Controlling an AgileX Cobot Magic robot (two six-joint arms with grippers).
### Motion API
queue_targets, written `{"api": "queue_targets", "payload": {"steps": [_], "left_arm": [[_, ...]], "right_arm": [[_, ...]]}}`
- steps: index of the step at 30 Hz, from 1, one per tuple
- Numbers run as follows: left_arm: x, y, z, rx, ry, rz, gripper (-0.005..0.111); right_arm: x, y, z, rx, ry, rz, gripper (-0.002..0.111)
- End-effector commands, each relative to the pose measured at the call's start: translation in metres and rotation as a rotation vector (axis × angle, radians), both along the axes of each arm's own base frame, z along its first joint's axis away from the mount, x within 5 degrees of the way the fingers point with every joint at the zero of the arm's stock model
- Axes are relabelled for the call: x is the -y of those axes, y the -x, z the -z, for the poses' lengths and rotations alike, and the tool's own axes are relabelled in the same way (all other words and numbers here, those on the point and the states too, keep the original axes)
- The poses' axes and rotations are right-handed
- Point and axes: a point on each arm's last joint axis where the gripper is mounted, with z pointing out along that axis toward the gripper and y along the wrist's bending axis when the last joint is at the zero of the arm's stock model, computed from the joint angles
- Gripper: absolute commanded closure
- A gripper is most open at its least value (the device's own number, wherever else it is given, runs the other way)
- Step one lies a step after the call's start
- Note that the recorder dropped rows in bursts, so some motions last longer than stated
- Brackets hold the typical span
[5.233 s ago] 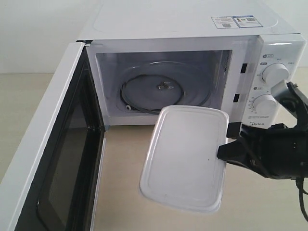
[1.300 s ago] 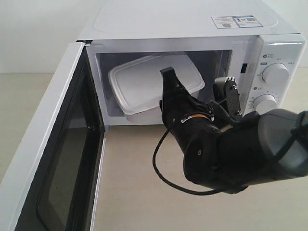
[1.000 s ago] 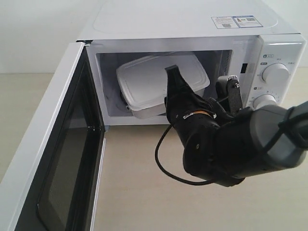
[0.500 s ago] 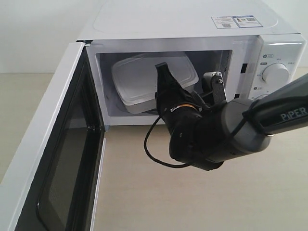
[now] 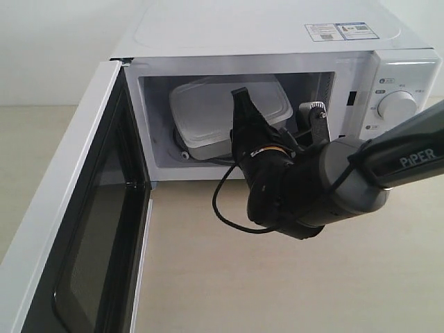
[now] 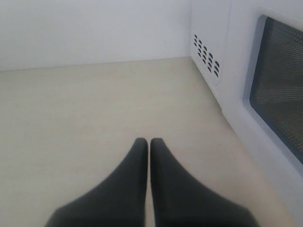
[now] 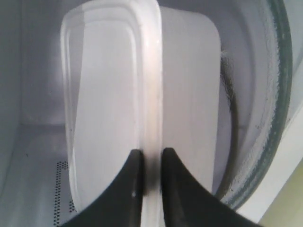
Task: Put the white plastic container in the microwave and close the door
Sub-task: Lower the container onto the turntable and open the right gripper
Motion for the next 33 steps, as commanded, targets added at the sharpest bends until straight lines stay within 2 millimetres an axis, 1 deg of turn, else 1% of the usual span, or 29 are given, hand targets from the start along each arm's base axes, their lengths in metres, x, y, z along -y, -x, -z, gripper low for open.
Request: {"api": "queue_targets", "payload": {"steps": [1, 2, 5, 7, 10, 12, 17, 21, 25, 27, 28, 29, 31, 33], "left_arm": [[0.0, 0.0, 0.001, -0.002, 0.006, -0.003, 0.103], [0.0, 0.0, 0.001, -0.002, 0.006, -0.003, 0.103], [0.0, 0.0, 0.001, -0.002, 0.006, -0.003, 0.103], [0.0, 0.0, 0.001, -0.002, 0.006, -0.003, 0.103], [0.0, 0.0, 0.001, -0.002, 0.006, -0.003, 0.103], [0.0, 0.0, 0.001, -0.002, 0.006, -0.003, 0.103], [0.0, 0.0, 0.001, -0.002, 0.006, -0.003, 0.103], [0.0, 0.0, 0.001, -0.002, 0.006, -0.003, 0.103], [0.0, 0.0, 0.001, -0.002, 0.006, -0.003, 0.103], [0.0, 0.0, 0.001, -0.002, 0.006, -0.003, 0.103], [0.0, 0.0, 0.001, -0.002, 0.006, -0.003, 0.103], [0.0, 0.0, 0.001, -0.002, 0.006, -0.003, 0.103], [0.0, 0.0, 0.001, -0.002, 0.006, -0.003, 0.103], [0.0, 0.0, 0.001, -0.002, 0.006, -0.003, 0.103]], "right_arm": [[0.001, -0.003, -0.006, 0.041, 0.031, -0.007, 0.094], [0.001, -0.003, -0.006, 0.041, 0.033, -0.008, 0.091], [0.0, -0.003, -0.006, 0.045, 0.038, -0.015, 0.07], [0.0, -0.003, -0.006, 0.046, 0.05, -0.019, 0.066], [0.0, -0.003, -0.006, 0.044, 0.053, -0.029, 0.066], [-0.003, -0.002, -0.004, 0.034, 0.067, -0.066, 0.066], [-0.016, 0.002, -0.007, 0.04, 0.159, -0.235, 0.066], [-0.011, 0.014, -0.008, 0.063, 0.316, -0.302, 0.066], [0.0, 0.029, -0.009, 0.088, 0.563, -0.398, 0.067], [0.003, 0.035, -0.01, 0.115, 0.723, -0.453, 0.067], [0.002, 0.036, -0.01, 0.137, 0.8, -0.491, 0.068], [0.001, 0.037, -0.01, 0.161, 0.903, -0.536, 0.072], [0.0, 0.038, -0.006, 0.173, 1.06, -0.606, 0.086], [0.0, 0.038, 0.0, 0.188, 1.168, -0.632, 0.106]]}}
